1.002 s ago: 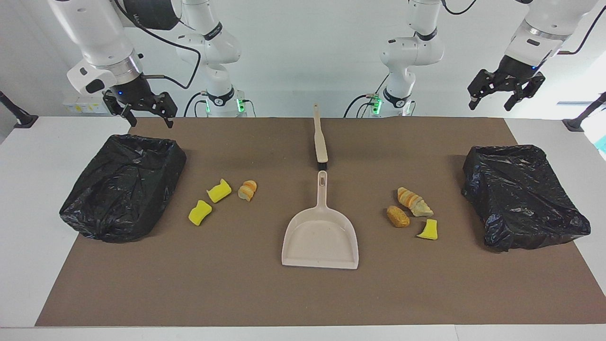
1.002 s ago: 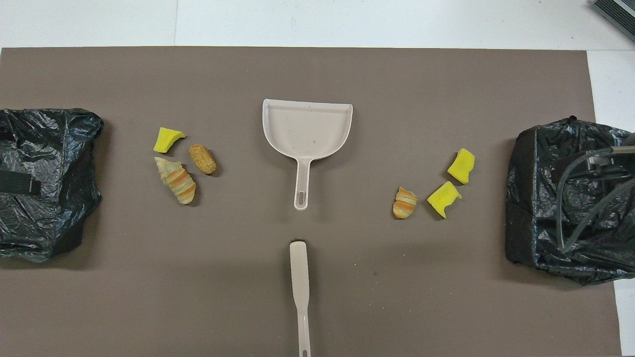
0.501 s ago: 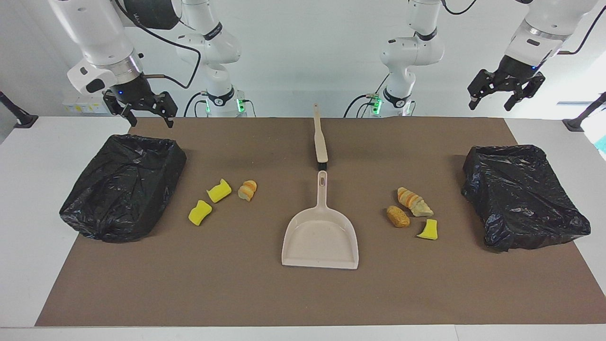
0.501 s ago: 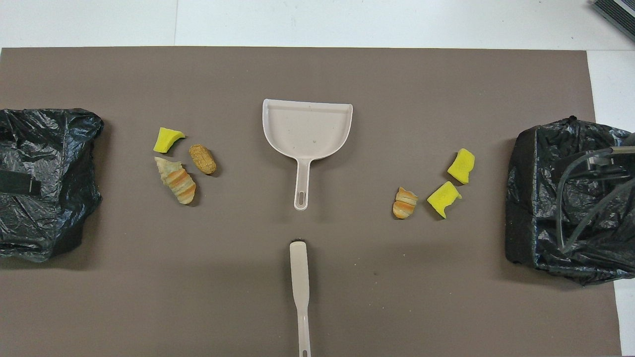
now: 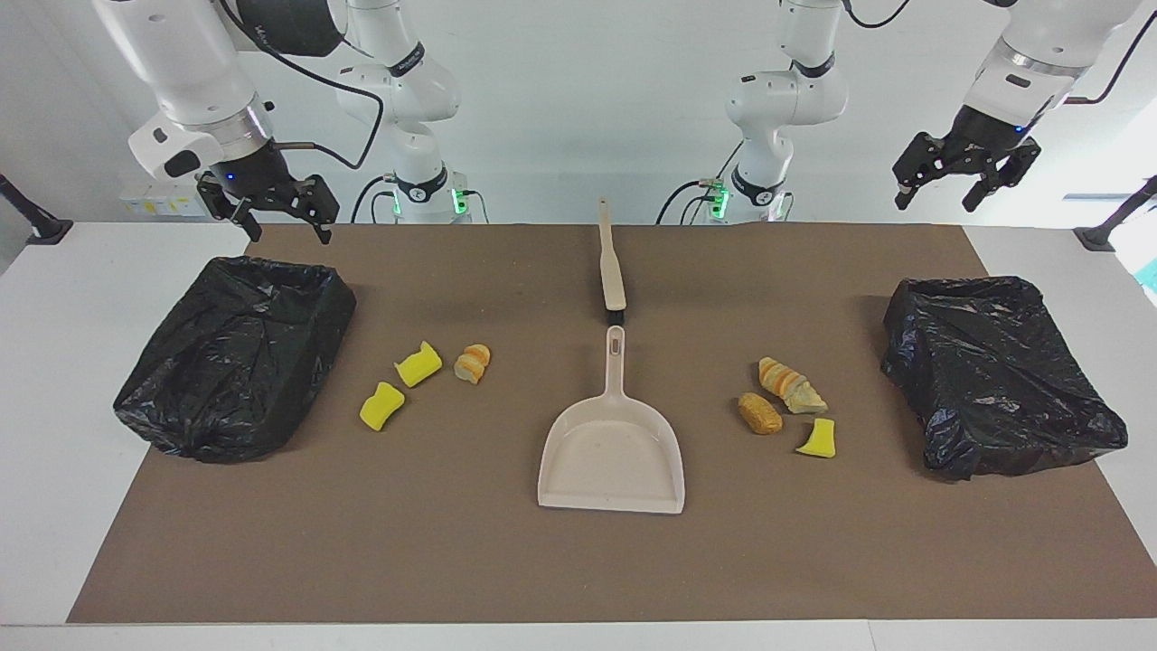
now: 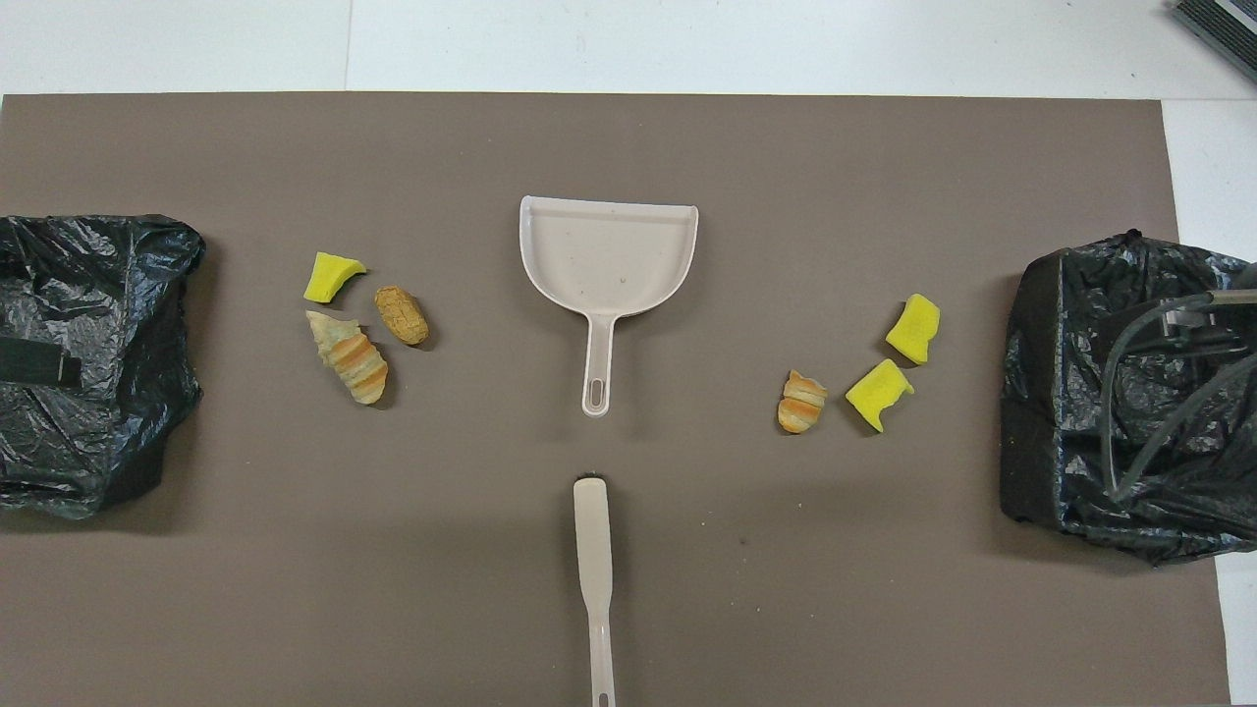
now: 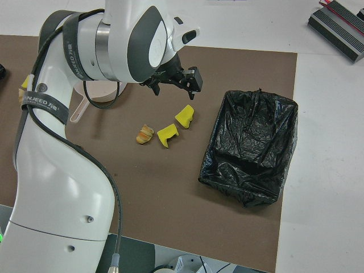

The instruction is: Sweep and dump trash in bin

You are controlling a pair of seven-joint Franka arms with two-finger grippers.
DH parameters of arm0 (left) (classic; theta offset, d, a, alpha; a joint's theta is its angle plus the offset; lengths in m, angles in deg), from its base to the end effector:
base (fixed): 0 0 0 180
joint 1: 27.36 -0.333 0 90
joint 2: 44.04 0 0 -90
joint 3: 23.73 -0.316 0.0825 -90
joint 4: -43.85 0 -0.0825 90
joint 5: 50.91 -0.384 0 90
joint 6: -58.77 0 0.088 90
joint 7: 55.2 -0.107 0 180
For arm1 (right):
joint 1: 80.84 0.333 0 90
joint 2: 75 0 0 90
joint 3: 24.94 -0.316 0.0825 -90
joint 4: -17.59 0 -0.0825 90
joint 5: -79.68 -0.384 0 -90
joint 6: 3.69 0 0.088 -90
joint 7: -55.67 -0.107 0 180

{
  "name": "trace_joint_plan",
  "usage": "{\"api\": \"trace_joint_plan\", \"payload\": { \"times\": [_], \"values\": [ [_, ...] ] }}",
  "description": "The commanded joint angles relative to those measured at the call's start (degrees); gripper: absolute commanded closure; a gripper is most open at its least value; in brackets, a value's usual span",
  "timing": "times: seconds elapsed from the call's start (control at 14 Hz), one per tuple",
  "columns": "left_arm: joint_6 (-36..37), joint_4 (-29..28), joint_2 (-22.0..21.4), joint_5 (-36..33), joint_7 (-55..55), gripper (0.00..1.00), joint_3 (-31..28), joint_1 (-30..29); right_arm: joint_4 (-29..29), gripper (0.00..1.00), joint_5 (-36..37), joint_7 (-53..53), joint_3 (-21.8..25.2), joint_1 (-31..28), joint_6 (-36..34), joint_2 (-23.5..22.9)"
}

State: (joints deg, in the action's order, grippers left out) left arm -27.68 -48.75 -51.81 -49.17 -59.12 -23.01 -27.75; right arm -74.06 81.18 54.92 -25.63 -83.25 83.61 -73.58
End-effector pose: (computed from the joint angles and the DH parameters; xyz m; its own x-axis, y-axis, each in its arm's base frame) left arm 0.5050 -0.0068 0.6696 0.9967 -0.0759 0.0302 -0.0767 -0.9967 0.0265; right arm 0.5411 -0.0191 0.6206 0.9977 -0.0443 -0.0508 -0.0430 -0.9987 0.0271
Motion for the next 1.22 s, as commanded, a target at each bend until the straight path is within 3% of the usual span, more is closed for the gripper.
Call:
{"api": "trace_joint_plan", "payload": {
  "times": [0.0,0.21,0.43,0.79,1.14],
  "values": [
    [3.37,0.93,-0.14,0.1,0.06,0.0,0.07,0.47,-0.9,0.0,-0.28,-0.58,0.08,0.04,-0.46,0.96],
    [3.84,-0.03,-0.67,0.19,0.23,0.0,0.51,0.83,-1.6,0.0,-0.45,1.61,-0.01,0.04,0.67,1.22],
    [0.93,-6.52,-4.0,0.72,0.49,0.0,0.86,2.48,-1.51,0.0,0.07,1.45,-0.54,2.92,2.88,-0.62],
    [-3.36,-19.34,-7.61,0.72,14.71,0.0,1.12,16.53,0.33,0.0,-0.01,-2.31,-0.62,8.63,4.27,-6.42],
    [-18.02,-33.49,-9.02,0.8,34.13,0.0,1.3,33.31,0.25,0.0,-1.94,-10.23,-0.97,14.17,9.46,-10.55]
  ]
}}
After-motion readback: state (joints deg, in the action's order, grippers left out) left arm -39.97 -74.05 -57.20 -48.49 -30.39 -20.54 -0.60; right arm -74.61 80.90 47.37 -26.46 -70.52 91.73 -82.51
